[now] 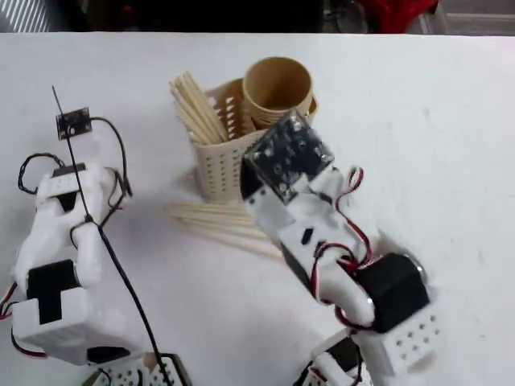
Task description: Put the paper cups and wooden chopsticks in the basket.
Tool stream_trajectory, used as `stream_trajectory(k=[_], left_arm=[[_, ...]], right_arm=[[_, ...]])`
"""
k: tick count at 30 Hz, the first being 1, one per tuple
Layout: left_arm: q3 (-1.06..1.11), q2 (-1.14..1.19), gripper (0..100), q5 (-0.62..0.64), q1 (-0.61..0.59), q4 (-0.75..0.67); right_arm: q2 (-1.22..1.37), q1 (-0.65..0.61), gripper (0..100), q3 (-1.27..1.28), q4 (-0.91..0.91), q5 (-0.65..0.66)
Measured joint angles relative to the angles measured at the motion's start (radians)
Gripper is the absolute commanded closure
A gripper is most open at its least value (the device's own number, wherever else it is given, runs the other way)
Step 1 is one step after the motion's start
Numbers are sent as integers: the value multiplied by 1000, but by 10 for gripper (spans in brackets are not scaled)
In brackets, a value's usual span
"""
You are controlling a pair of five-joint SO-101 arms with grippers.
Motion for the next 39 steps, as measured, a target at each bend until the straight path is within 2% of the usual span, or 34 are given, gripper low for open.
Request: stream_trajectory(k=[4, 10, 15, 20, 23, 29, 31, 35, 39], left_arm=[[0, 0, 831, 0, 0, 0], [0, 0, 831, 0, 0, 0], [0, 0, 831, 0, 0, 0], [0, 0, 831, 0, 0, 0], [0, 0, 831, 0, 0, 0], [0, 0, 831, 0, 0, 0], [0, 0, 831, 0, 0, 0], [0, 0, 831, 0, 0, 0], [0, 0, 831, 0, 0, 0]], right_arm=[[127, -5, 903, 78, 89, 126], [391, -46, 903, 244, 18, 292], [568, -161, 902, 361, -180, 304], [720, -176, 868, 404, -354, 315], [815, -175, 825, 411, -402, 315], [910, -172, 823, 405, -448, 315], [910, -167, 844, 405, -448, 315], [913, -163, 986, 404, -453, 315], [930, -153, 983, 394, -442, 315]])
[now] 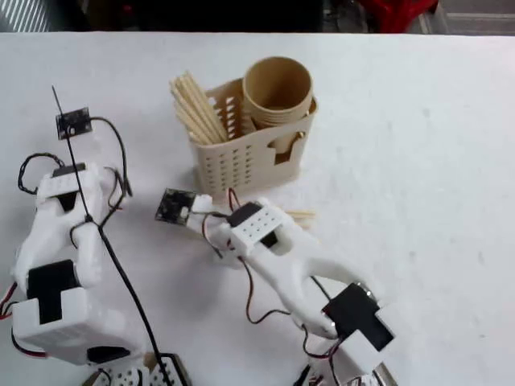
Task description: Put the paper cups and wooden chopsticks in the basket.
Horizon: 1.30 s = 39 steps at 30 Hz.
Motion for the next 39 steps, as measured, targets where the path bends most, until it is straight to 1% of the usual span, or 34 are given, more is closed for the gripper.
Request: stream_trajectory(k=[5, 15, 24, 28, 31, 34, 37, 39], left_arm=[[0, 0, 831, 0, 0, 0], [0, 0, 831, 0, 0, 0], [0, 0, 831, 0, 0, 0], [0, 0, 831, 0, 0, 0], [0, 0, 831, 0, 0, 0], [0, 0, 831, 0, 0, 0], [0, 0, 831, 0, 0, 0], [0, 0, 831, 0, 0, 0]], right_arm=[[-35, -2, 982, 14, 23, 0], [-319, -8, 977, 181, 44, 0], [-279, -5, 981, 184, -6, 0], [-315, -6, 981, 184, 18, -5], [-446, 5, 981, 147, 92, -61], [-634, 15, 981, 72, 161, -129], [-802, 11, 981, -63, 213, -178], [-845, 14, 981, -180, 226, -203]])
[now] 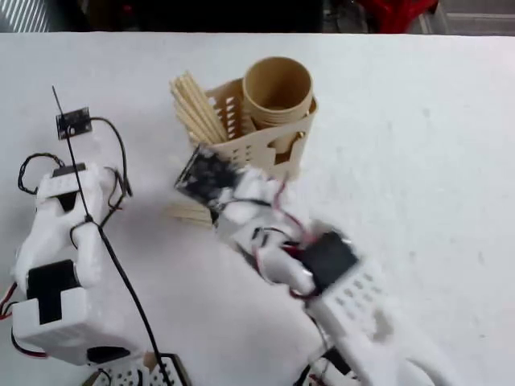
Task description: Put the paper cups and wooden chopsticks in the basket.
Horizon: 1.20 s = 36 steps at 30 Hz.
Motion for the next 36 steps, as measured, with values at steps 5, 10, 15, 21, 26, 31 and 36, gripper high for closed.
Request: stream_trajectory(k=[5, 10, 15, 21, 26, 31, 36], left_arm=[[0, 0, 831, 0, 0, 0], [0, 0, 831, 0, 0, 0], [0, 0, 831, 0, 0, 0], [0, 0, 831, 0, 0, 0], [0, 0, 831, 0, 0, 0], [0, 0, 831, 0, 0, 0], [0, 0, 831, 0, 0, 0]], right_arm=[[29, 23, 978, -282, -98, -110], [155, 26, 981, -358, -385, -180], [307, 68, 981, -358, -569, -192], [348, 120, 981, -242, -781, -192], [350, 123, 978, -12, -933, -192], [350, 123, 976, 51, -957, -192], [350, 126, 920, 52, -957, -190]])
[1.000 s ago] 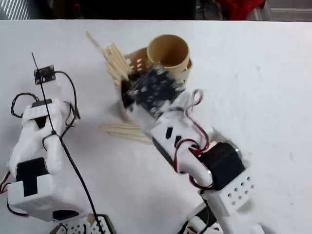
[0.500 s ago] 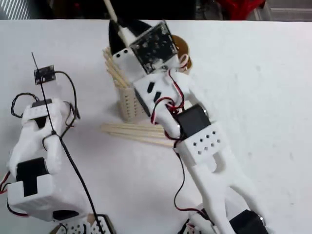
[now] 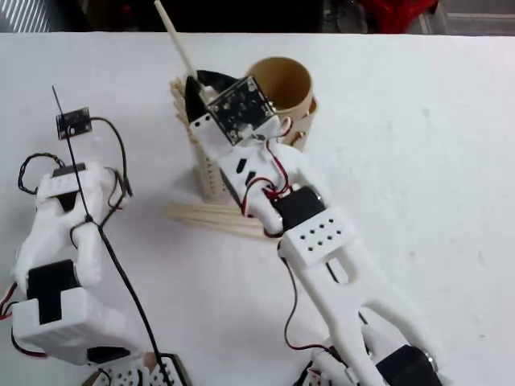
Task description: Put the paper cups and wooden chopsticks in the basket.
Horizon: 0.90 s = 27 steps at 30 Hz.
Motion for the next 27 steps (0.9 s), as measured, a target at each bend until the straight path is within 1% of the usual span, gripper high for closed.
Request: stream_trajectory(k=[2, 4, 7, 11, 14, 17, 22, 25, 27], left_arm=[[0, 0, 831, 0, 0, 0], [0, 0, 831, 0, 0, 0], [0, 0, 831, 0, 0, 0], [0, 0, 831, 0, 0, 0], [0, 0, 831, 0, 0, 0], [0, 0, 831, 0, 0, 0], [0, 0, 831, 0, 0, 0], [0, 0, 831, 0, 0, 0], [0, 0, 831, 0, 0, 0]], right_arm=[[0, -2, 856, 0, 0, 0], [0, -3, 824, 0, 9, 0], [0, -2, 849, 0, 34, 0], [0, -2, 914, 0, 44, 0], [-20, -3, 954, -8, 137, 0], [-91, -2, 956, -61, 333, 0], [-288, -34, 956, -193, 795, 15], [-397, -68, 956, -258, 1057, 121], [-402, -86, 956, -258, 1189, 190]])
